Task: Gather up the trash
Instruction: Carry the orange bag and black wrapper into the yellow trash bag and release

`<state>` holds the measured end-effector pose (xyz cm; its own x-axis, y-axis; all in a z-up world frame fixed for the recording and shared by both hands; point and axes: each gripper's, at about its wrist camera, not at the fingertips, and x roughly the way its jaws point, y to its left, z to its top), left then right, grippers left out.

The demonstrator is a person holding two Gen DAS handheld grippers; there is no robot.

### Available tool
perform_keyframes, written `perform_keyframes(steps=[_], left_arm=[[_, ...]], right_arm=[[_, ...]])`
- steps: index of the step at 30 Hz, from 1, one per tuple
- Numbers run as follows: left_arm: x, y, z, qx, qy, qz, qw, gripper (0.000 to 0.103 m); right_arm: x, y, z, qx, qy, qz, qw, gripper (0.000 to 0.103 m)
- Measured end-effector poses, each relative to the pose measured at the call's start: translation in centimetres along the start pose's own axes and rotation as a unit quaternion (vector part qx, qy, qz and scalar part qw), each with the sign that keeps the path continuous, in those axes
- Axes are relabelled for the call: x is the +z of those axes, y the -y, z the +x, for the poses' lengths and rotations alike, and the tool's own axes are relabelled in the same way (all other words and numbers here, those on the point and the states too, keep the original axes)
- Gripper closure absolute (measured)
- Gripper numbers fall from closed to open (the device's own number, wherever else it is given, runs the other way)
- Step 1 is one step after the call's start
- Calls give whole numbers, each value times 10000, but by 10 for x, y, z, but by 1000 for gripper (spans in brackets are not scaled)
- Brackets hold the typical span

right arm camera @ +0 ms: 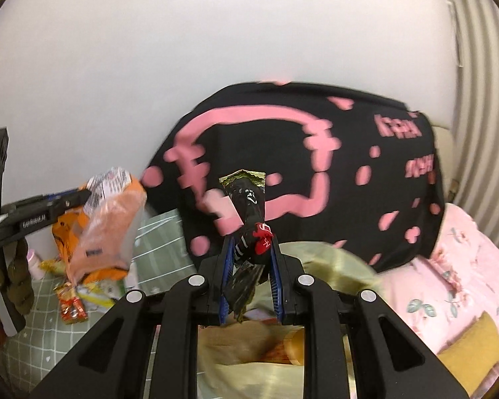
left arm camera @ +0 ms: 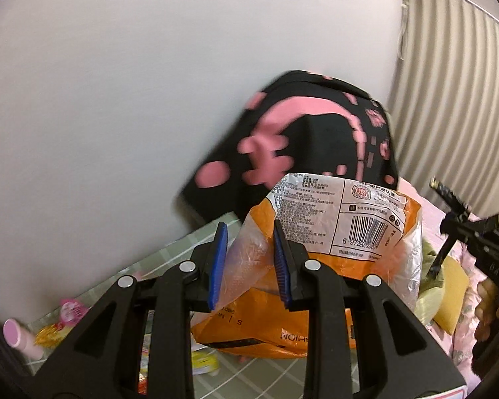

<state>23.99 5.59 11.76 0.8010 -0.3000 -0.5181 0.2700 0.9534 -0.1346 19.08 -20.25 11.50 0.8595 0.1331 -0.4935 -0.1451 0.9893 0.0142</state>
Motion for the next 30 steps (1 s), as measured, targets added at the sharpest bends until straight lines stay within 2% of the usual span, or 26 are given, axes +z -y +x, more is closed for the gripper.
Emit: perform_keyframes(steps=[9, 13, 21, 22, 23, 24, 26, 30], left_arm=[[11, 77, 30, -626, -96, 519, 9966, 78], [6, 119, 54, -917, -342, 836, 9917, 78], [-20, 177, 108, -1057, -944, 1217, 9824, 77], [-21, 179, 112, -1130, -1007, 1171, 9815, 75], [-21, 179, 116, -1251, -1061, 1081, 9805, 69], [-20, 178, 117, -1367, -1092, 942, 9800, 58], [-16, 172, 113, -1504, -1035, 730, 9805, 49], [-7, 157, 101, -1453, -900, 495, 9840, 46]], right_arm=[[0, 69, -30, -566, 216, 358, 9975, 83], [-4, 96, -38, -793, 248, 496, 9953, 83], [-14, 131, -43, -982, 182, 692, 9926, 83], [-15, 133, -41, -936, 169, 730, 9928, 83], [-16, 134, -41, -886, 161, 747, 9931, 83], [-17, 134, -39, -809, 140, 746, 9938, 83], [-17, 130, -32, -679, 94, 678, 9953, 83], [-20, 114, -13, -372, -33, 568, 9977, 83]])
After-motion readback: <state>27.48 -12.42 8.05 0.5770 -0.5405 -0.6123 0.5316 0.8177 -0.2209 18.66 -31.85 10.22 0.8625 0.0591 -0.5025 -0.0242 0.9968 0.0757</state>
